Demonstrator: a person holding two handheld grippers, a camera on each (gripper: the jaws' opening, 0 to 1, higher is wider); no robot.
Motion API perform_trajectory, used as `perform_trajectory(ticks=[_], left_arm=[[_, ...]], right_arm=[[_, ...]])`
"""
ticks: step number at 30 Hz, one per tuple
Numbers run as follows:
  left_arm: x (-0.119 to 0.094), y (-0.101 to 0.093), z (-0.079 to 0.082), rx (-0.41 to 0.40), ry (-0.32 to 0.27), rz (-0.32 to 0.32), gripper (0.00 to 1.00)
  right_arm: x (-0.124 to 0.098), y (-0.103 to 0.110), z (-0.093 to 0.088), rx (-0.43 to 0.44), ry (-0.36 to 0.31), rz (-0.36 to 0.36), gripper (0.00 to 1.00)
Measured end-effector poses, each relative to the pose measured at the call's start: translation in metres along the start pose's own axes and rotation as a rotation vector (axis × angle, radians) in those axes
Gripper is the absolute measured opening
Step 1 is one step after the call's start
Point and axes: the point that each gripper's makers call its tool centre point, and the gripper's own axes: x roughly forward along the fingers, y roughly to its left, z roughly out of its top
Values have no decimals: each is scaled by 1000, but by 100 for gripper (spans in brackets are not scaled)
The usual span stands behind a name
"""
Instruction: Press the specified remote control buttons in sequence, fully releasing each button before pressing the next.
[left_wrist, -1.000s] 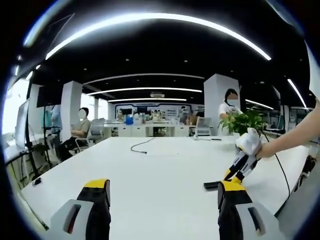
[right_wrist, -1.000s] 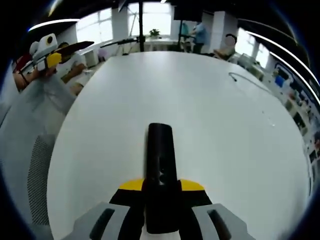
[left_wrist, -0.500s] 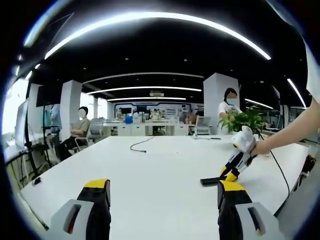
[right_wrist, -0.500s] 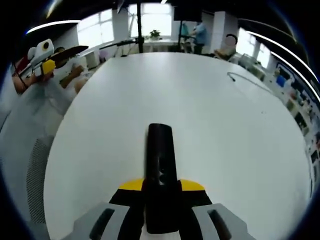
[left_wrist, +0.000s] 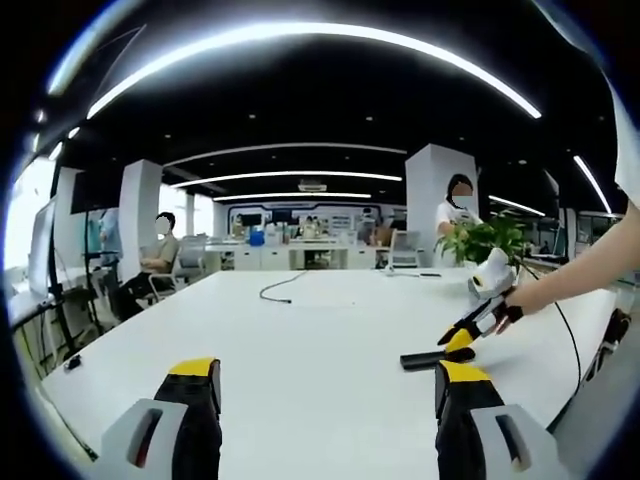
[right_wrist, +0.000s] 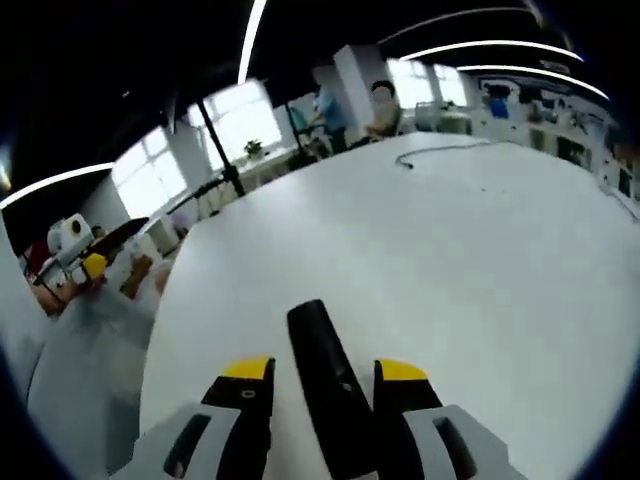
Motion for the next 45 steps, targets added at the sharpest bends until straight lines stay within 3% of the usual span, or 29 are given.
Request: perform_trajectory(ticks=[5, 7, 9, 12, 33, 38, 45], left_arm=[[1, -1, -1, -1, 9, -6, 92], [1, 0, 0, -15, -1, -8, 92], [0, 1, 1, -22, -6, -4, 92], [0, 1, 1, -28, -9, -6, 92], [-2, -2, 4, -31, -27, -17, 92], [-3, -2, 3, -27, -23, -17, 90], [-3, -3, 5, -34, -32, -26, 90]], right_arm=[[-11, 2, 0, 23, -96, -80, 53], [-18, 7, -1, 78, -145, -112, 53], [-24, 12, 0, 77, -191, -130, 53], [-34, 19, -5, 97, -237, -175, 62], [-98, 98, -19, 42, -313, -351, 81], [-115, 109, -15, 40, -352, -394, 83], [-134, 114, -19, 20, -347, -476, 87]])
